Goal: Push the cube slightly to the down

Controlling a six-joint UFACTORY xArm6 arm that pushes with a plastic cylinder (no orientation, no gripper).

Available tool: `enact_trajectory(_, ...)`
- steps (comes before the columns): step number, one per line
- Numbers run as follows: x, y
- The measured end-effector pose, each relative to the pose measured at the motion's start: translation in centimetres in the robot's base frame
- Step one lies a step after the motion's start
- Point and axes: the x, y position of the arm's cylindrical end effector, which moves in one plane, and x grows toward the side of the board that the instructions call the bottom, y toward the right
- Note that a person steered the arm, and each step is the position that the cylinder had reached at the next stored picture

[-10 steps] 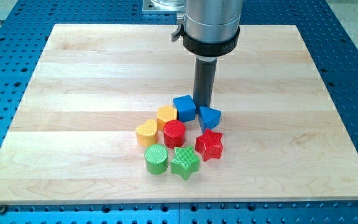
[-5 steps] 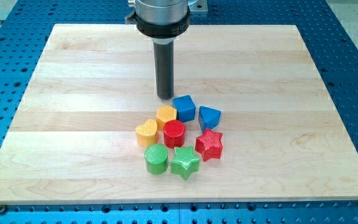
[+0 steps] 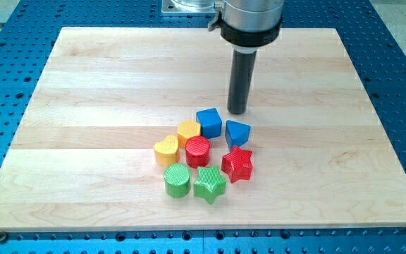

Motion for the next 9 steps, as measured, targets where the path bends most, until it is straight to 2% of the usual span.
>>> enact_trajectory(1, -0.1, -4.2)
enact_trajectory(3, 0.4, -6.3)
enact_trajectory(4, 0.5, -4.3)
enact_trajectory(9, 3.1, -3.3)
